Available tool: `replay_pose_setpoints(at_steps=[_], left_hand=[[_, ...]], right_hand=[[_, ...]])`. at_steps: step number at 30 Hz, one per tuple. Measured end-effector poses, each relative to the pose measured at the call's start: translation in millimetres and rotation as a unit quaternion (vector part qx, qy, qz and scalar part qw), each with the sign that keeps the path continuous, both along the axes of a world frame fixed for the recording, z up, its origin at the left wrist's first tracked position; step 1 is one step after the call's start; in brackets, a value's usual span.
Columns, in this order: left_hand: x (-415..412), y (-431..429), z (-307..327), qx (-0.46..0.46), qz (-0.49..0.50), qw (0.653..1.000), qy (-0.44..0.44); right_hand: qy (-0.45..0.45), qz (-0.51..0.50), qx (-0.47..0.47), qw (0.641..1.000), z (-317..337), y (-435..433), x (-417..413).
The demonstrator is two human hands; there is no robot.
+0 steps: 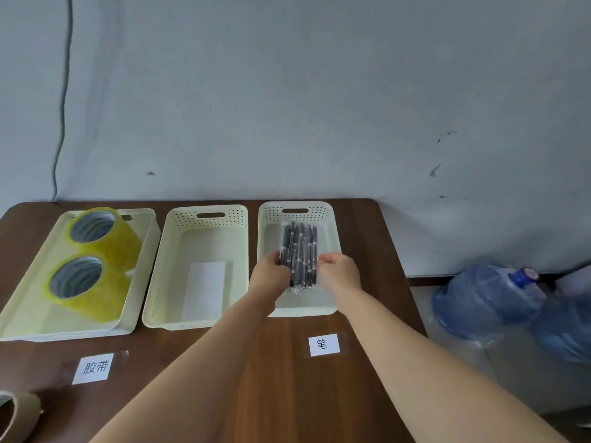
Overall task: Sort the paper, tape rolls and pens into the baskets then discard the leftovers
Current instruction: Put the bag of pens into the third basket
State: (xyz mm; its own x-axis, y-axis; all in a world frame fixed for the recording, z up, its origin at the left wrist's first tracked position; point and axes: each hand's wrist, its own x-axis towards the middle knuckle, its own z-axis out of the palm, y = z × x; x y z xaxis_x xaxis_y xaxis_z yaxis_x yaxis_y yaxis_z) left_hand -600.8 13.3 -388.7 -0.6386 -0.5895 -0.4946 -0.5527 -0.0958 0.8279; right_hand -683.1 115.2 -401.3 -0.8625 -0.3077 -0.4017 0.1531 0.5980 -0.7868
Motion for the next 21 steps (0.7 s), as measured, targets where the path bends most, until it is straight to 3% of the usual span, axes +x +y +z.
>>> replay_pose_setpoints(at_steps=[11,21], left_hand=[[-18.3,2.6,-43.4,-0.013,-0.066,0.992,-0.107],[-20.9,2.2,-44.1,-0.015,-0.102,0.981,-0.165]], right_hand=[[-0.086,0.037,0.063,0.994,-35.8,-9.2,-9.3],[-0.142,0.027,0.054,0.988,-41.1,-11.8,-7.8]])
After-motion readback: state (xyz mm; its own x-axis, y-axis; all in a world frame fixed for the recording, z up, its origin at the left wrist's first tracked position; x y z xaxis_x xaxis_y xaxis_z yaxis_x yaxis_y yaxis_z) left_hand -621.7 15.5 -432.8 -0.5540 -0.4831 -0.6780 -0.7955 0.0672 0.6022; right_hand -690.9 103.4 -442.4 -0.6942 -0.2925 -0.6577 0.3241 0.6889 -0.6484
